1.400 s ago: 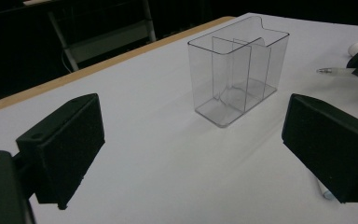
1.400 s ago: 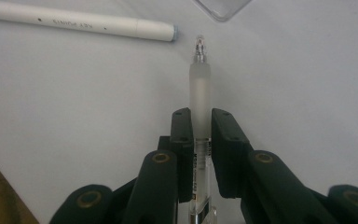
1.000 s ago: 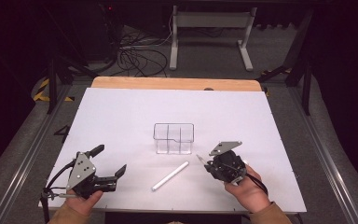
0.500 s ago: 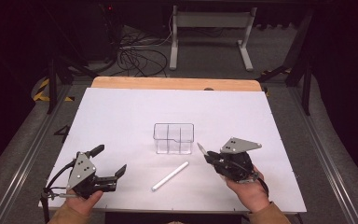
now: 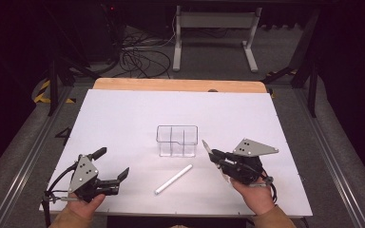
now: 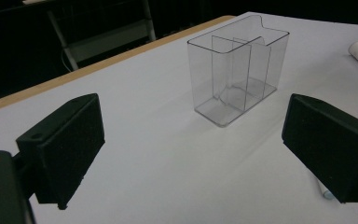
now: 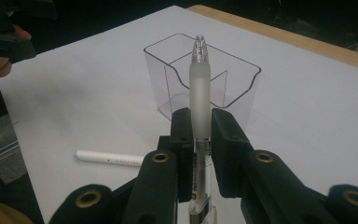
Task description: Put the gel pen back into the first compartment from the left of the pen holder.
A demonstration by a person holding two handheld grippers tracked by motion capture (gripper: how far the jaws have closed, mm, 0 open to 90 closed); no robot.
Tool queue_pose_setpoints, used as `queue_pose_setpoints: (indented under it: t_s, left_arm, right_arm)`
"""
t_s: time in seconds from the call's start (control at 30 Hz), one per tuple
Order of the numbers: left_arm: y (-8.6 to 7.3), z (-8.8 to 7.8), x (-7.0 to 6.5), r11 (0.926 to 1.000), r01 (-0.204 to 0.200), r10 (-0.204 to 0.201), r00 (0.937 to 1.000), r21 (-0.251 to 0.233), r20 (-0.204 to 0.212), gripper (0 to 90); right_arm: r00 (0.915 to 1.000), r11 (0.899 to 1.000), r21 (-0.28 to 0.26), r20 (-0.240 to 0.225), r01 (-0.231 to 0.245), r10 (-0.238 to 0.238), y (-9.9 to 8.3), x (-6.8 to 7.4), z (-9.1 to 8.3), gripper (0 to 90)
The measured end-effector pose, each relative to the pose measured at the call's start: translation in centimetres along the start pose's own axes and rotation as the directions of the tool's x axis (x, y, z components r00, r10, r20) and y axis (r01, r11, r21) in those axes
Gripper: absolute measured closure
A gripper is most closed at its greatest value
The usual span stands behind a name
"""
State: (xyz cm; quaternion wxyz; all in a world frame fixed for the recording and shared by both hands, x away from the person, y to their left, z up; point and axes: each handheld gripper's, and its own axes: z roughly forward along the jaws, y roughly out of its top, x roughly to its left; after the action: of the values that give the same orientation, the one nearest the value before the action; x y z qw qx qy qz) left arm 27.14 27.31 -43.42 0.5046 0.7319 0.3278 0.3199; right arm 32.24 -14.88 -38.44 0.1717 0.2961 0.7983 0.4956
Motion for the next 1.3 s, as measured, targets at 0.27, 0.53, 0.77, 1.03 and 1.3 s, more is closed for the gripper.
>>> queue_pose_setpoints:
  t_s: [0.27, 0.53, 0.77, 1.03, 1.3]
  left_arm:
    - [0.0, 0.0, 0.0, 1.0, 0.005, -0.005, 1.0, 0.0, 0.001, 6.5]
    - [0.0, 0.0, 0.0, 1.0, 0.005, -0.005, 1.0, 0.001, 0.0, 6.5]
    - [0.0, 0.0, 0.0, 1.0, 0.005, -0.005, 1.0, 0.001, 0.0, 6.5]
    - [0.0, 0.0, 0.0, 1.0, 0.001, -0.001, 1.0, 0.001, -0.002, 6.5]
    - [0.0, 0.0, 0.0, 1.0, 0.003, -0.003, 1.0, 0.001, 0.0, 6.5]
  right_arm:
    - [0.9992, 0.999, -0.026, -0.012, 0.038, -0.038, 0.4, 0.3, 0.2, 80.1]
    - [0.9986, 0.998, -0.034, -0.013, 0.05, -0.05, 1.1, 0.5, 0.5, 80.1]
    - [0.9974, 0.996, -0.052, -0.023, 0.066, -0.068, 2.7, 0.7, 0.9, 80.0]
    - [0.9961, 0.995, -0.066, -0.041, 0.076, -0.079, 4.5, 0.8, 1.6, 80.1]
    - [0.9947, 0.995, -0.07, -0.063, 0.077, -0.081, 6.1, 0.9, 2.8, 80.0]
